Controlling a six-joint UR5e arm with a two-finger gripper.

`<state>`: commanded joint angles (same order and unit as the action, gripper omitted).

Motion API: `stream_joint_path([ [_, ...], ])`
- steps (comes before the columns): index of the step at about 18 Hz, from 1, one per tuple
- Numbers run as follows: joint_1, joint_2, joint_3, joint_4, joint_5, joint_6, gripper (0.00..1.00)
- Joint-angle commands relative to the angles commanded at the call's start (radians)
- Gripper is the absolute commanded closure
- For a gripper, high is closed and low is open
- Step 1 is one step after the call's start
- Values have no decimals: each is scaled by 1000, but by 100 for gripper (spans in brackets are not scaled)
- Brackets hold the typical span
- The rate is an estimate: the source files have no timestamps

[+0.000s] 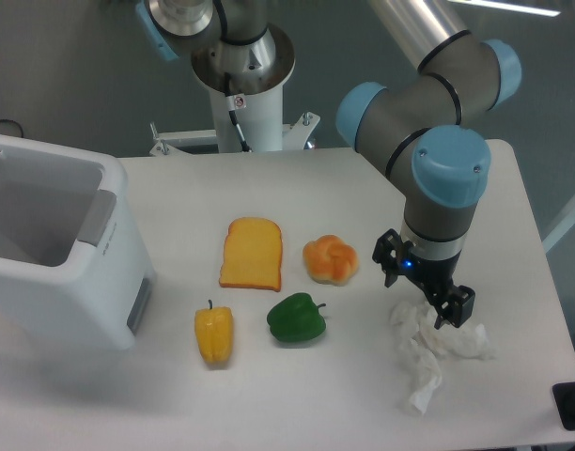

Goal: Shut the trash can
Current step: 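Raise the open gripper and swing it toward the white trash bin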

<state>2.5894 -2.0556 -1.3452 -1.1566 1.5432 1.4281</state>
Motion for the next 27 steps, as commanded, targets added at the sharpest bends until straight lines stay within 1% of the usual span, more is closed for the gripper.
stream_joint_path([
  [3,-3,15,-11,0,0,0,0],
  [5,-8,46,-46,5,-3,-2,0],
  [6,-8,69,-72,6,-3,-6,0],
  [8,-8,136,-144,20,-3,-12,0],
  [12,-29,261,-230,18,-9,-35,0],
  [13,-32,285,-238,18,-12,-49,0],
  [16,-80,345,-259,11,-14,-63,0],
  [17,-92,374,-265,3,-24,-96,0],
  [19,-104,431,-284,-29,-93,-178,0],
  [20,-115,464,-287,-52,-119,-202,0],
  [22,-138,523,-287,-118,-133,-251,0],
  [24,-207,577,-296,-170,-140,-302,0],
  [25,-239,598,-301,-181,-141,-328,0],
  [27,-285,641,-318,-181,-144,-415,0],
])
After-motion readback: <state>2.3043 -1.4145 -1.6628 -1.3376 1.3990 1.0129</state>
